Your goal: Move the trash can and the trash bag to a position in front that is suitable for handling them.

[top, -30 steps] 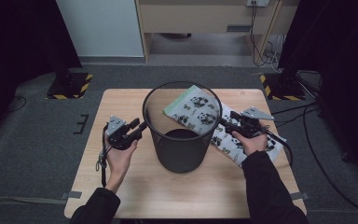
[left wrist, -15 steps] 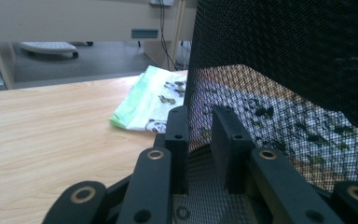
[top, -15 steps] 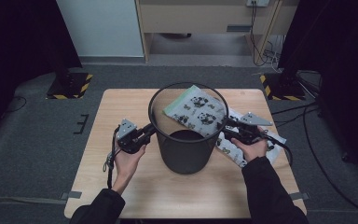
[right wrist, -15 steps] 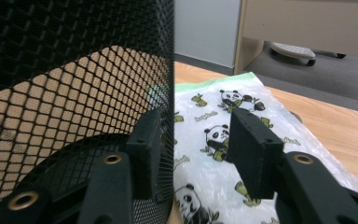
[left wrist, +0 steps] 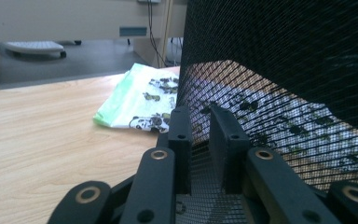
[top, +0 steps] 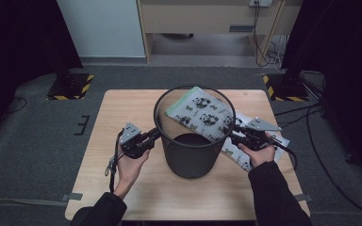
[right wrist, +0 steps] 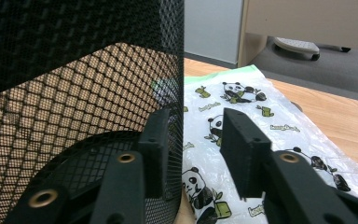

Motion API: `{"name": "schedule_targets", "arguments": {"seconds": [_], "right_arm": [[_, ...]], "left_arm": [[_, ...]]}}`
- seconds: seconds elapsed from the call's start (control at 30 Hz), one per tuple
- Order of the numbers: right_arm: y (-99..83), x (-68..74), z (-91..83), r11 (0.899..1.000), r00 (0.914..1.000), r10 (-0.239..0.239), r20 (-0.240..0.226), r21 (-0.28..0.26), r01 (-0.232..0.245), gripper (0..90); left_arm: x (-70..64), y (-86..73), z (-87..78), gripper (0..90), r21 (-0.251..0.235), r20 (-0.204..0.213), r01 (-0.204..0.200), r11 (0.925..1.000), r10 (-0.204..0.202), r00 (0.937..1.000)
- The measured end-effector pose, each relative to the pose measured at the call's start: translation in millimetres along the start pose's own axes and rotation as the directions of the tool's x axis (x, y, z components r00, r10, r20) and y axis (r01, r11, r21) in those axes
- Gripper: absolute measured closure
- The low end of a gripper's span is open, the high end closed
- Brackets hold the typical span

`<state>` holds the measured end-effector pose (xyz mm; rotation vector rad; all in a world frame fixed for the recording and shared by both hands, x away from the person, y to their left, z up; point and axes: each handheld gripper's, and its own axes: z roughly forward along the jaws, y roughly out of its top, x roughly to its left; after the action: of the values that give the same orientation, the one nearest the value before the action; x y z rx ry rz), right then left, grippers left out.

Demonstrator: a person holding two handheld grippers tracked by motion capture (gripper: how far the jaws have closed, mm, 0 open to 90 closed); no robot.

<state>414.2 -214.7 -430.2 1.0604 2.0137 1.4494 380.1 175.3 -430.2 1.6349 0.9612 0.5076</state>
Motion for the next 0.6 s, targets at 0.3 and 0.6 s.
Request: {"name": "schedule_targets", "arguments": {"seconds": [0.3, 0.6], "right_arm": [[-1.1, 11.7, -2.4, 1.000, 0.9993, -0.026, -0.028, 0.002, 0.026, 71.0], [-1.8, 21.3, -4.8, 0.999, 0.9978, -0.037, -0.055, 0.014, 0.038, 66.6]], "left_arm": [[-1.2, -3.9, -16.1, 79.7, 0.004, -0.002, -0.018, 0.9998, 0.018, 0.9998], [0.0, -9.4, -29.9, 78.7, 0.004, 0.004, -0.014, 0.9999, 0.014, 0.9999]]}}
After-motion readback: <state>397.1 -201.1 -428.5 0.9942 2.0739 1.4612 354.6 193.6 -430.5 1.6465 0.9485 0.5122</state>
